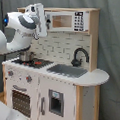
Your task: Play with the kitchen
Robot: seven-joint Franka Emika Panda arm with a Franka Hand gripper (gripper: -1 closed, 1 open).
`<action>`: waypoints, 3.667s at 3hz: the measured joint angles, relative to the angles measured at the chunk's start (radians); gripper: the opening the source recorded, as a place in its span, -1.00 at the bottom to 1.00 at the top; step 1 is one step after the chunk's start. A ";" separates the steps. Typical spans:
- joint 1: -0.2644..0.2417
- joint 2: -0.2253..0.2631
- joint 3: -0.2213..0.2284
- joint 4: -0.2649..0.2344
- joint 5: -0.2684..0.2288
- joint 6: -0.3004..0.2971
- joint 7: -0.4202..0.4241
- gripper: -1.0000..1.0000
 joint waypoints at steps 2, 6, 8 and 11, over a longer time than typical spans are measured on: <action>-0.094 0.093 0.108 0.109 0.000 0.009 0.002 -1.00; -0.337 0.254 0.332 0.304 0.000 0.040 0.009 -1.00; -0.481 0.301 0.444 0.377 0.000 0.040 0.040 -1.00; -0.526 0.176 0.462 0.425 0.000 0.027 0.105 -1.00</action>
